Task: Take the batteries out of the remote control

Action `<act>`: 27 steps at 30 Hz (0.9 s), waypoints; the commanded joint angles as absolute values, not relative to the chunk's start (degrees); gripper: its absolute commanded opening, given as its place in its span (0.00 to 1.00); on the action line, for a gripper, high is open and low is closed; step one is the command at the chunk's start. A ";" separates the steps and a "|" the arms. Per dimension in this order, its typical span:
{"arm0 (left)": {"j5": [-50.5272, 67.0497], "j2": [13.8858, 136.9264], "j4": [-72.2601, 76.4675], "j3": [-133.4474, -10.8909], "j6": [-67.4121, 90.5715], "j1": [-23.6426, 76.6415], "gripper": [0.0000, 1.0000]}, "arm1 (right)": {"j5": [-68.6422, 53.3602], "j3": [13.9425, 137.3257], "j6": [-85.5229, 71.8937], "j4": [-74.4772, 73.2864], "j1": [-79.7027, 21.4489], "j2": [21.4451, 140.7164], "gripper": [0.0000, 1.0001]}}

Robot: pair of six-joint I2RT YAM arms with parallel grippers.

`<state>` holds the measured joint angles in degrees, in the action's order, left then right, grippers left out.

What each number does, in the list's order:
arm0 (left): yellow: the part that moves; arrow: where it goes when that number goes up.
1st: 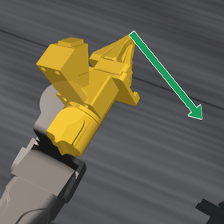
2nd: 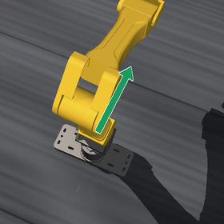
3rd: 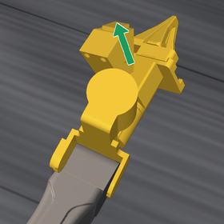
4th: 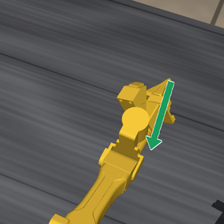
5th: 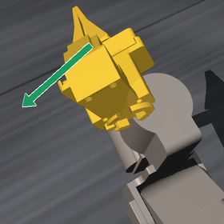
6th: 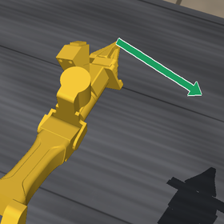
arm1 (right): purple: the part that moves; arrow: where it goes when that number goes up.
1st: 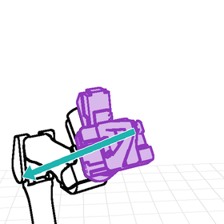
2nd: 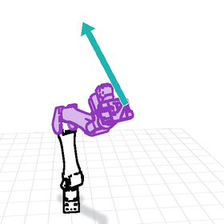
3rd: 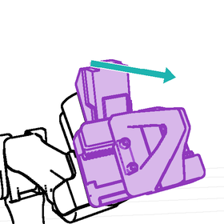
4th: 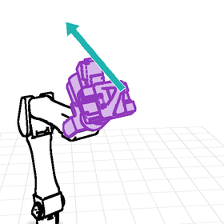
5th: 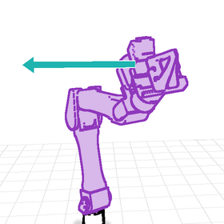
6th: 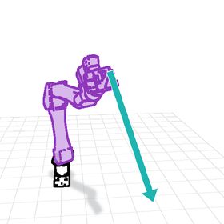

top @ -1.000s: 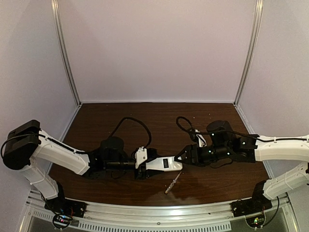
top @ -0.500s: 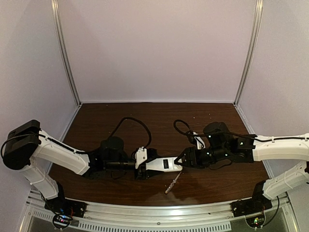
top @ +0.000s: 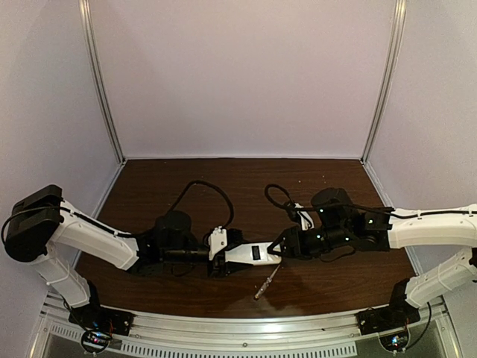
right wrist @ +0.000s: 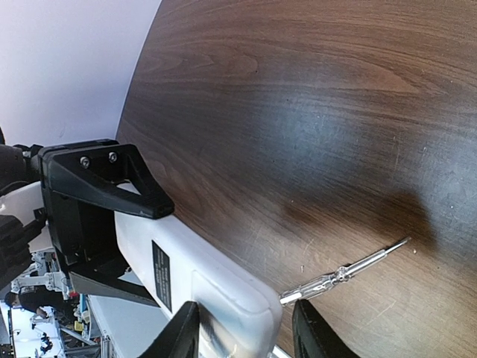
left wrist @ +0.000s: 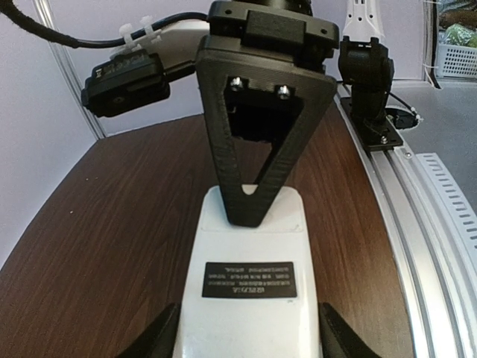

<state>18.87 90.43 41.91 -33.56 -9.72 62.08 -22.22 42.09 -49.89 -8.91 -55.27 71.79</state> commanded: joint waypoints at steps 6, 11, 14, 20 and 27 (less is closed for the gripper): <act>20.13 90.75 45.63 -35.16 -9.32 61.95 0.00 | -22.31 42.10 -50.45 -7.08 -55.90 73.03 0.47; 20.21 90.79 45.66 -35.16 -9.32 61.96 0.00 | -22.16 42.03 -50.58 -6.71 -55.98 73.04 0.46; 20.12 90.79 45.57 -35.18 -9.36 61.96 0.00 | -21.95 42.06 -50.56 -6.96 -55.99 73.20 0.42; 20.20 90.70 45.48 -35.16 -9.32 61.95 0.00 | -21.71 41.28 -50.56 -7.08 -56.00 72.96 0.35; 20.53 90.44 45.48 -35.07 -9.25 61.95 0.00 | -21.70 40.24 -50.69 -6.28 -55.99 72.60 0.30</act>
